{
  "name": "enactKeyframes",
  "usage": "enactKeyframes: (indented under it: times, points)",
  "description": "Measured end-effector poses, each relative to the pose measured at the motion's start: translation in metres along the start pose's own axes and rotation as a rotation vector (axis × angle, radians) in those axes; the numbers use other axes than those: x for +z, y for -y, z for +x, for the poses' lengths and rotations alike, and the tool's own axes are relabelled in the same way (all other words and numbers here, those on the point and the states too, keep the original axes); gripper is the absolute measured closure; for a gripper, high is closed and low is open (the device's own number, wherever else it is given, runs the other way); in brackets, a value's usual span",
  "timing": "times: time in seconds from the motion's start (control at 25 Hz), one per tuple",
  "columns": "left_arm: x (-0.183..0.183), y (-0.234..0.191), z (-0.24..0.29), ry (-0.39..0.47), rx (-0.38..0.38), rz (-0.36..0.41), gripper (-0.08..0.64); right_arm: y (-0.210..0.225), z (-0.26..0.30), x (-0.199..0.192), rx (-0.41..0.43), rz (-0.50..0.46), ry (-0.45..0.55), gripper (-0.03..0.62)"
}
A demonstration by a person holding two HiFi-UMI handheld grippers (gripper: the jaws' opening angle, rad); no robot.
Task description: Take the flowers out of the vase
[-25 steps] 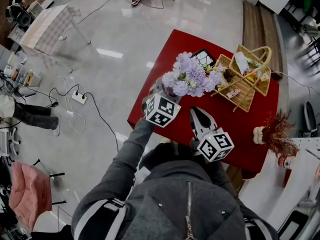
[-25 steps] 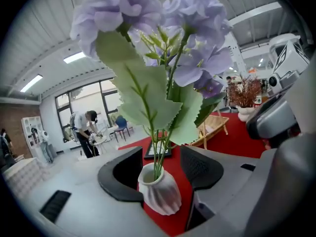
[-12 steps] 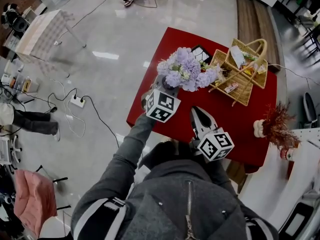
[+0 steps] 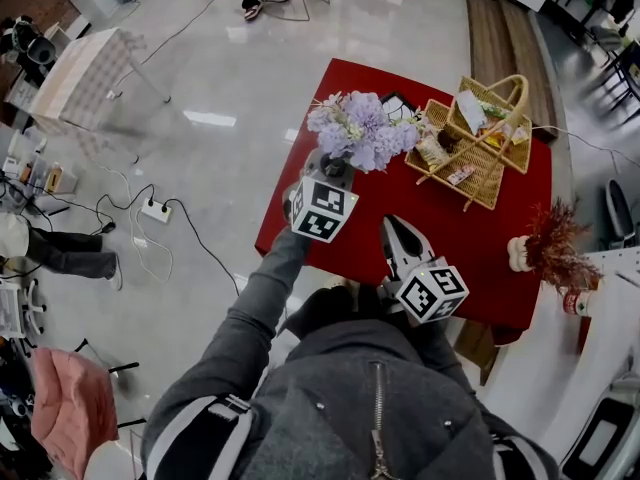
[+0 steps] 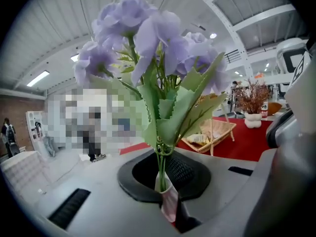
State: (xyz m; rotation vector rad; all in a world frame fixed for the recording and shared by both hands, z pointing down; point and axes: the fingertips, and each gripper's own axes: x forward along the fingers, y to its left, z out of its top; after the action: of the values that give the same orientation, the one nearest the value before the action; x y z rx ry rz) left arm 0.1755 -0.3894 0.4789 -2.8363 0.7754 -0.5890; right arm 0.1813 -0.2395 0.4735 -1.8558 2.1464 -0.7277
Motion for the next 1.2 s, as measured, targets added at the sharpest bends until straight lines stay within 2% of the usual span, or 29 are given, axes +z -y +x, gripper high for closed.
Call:
enactKeyframes:
  times: [0.32, 0.8, 1.2]
  points:
    - [0.009, -0.018, -0.009, 0.03, 0.022, -0.068, 0.541, -0.003, 0.008, -0.003, 0.009, 0.011, -0.004, 0.581]
    - [0.056, -0.032, -0.028, 0.136, -0.024, -0.189, 0.543, -0.013, 0.028, -0.009, 0.048, 0.03, -0.023, 0.581]
    - [0.086, -0.051, -0.051, 0.177, -0.036, -0.223, 0.543, -0.017, 0.029, -0.014, 0.06, 0.057, -0.028, 0.581]
